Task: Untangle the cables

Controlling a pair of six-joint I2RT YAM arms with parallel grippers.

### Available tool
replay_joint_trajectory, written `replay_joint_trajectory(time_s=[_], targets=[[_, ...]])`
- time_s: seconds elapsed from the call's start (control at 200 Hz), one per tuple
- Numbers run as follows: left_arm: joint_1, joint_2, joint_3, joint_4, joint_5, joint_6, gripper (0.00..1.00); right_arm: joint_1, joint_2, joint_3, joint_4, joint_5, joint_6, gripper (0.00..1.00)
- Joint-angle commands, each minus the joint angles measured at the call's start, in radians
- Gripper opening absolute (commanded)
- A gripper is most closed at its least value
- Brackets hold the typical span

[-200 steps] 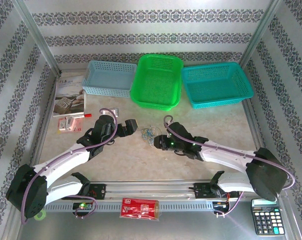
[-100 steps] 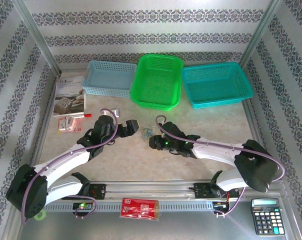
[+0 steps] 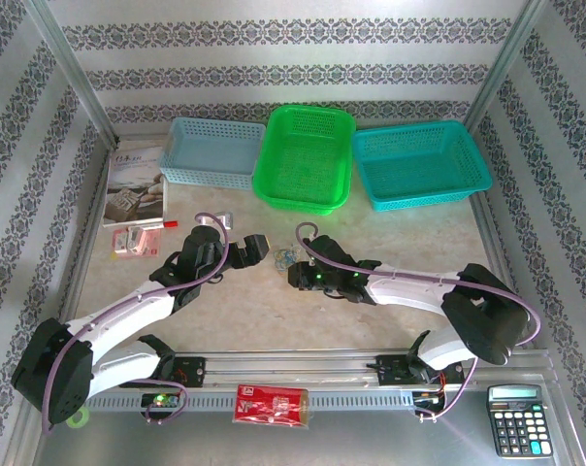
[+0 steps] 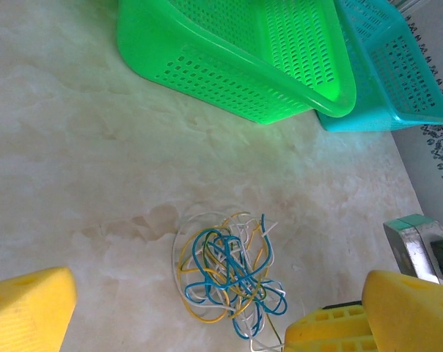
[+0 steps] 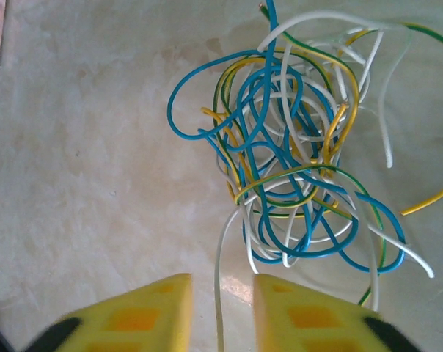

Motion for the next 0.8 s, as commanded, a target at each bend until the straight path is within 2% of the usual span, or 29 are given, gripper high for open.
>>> replay_joint_trajectory(time_s=[0.0,0.045,0.175,0.56,0.794], targets=[[-0.014,0.009,-0.016,0.074,-0.001,-0.003,1.00,0.011,0.010,0.024,0.024,-0.019,0.012,0.12],[-0.014,0.011,-0.016,0.077,0.001,-0.002,1.00,0.011,0.004,0.025,0.025,-0.027,0.013,0.00],[-0.014,0.014,-0.021,0.086,-0.001,-0.001,1.00,0.010,-0.038,0.049,-0.006,-0.031,-0.006,0.00],[-0.014,0.009,-0.042,0.084,-0.006,0.011,1.00,-0.039,-0.218,0.276,-0.225,-0.015,-0.137,0.00],[-0.014,-0.001,-0.046,0.076,-0.017,0.018,1.00,-0.082,-0.282,0.278,-0.231,-0.008,-0.137,0.00]])
